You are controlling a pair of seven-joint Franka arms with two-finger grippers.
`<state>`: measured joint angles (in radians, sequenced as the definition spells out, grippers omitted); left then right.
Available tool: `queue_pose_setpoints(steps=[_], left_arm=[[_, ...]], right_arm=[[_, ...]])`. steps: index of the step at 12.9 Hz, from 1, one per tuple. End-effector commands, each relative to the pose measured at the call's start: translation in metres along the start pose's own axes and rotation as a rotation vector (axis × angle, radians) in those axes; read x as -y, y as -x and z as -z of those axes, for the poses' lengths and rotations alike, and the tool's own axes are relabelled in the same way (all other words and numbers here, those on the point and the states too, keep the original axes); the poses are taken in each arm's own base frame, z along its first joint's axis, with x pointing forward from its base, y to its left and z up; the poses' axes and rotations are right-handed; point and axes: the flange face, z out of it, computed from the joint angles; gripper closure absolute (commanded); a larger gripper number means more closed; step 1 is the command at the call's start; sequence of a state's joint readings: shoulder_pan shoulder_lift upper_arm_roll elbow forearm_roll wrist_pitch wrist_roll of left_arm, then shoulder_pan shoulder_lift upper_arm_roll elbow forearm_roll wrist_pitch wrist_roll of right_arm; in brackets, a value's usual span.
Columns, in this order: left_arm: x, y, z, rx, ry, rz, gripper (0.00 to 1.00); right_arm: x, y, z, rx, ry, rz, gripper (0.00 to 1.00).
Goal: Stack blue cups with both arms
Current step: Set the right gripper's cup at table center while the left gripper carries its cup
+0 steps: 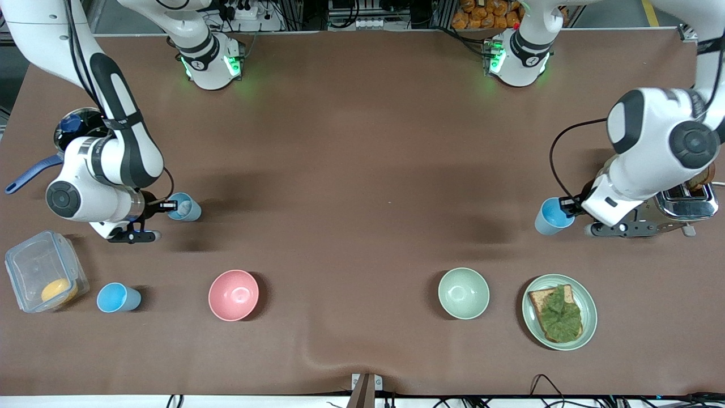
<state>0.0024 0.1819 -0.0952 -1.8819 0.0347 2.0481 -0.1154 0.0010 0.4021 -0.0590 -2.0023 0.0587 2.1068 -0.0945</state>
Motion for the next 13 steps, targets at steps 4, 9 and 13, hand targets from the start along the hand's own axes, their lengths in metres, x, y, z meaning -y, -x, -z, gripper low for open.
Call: queue_pose_setpoints(steps=[4, 9, 13], left_arm=[[-0.051, -0.01, 0.077, -0.004, 0.013, 0.072, 1.0], [-0.075, -0.009, 0.069, 0.012, 0.023, 0.09, 1.0], [-0.094, -0.004, 0.06, 0.051, 0.088, 0.119, 1.0]], right_arm=[[0.168, -0.008, 0.051, 0.039, -0.112, -0.134, 1.0], [0.37, 0.013, 0.041, -0.022, -0.101, -0.335, 1.0], [0.462, 0.031, 0.0, -0.092, -0.113, -0.369, 1.0]])
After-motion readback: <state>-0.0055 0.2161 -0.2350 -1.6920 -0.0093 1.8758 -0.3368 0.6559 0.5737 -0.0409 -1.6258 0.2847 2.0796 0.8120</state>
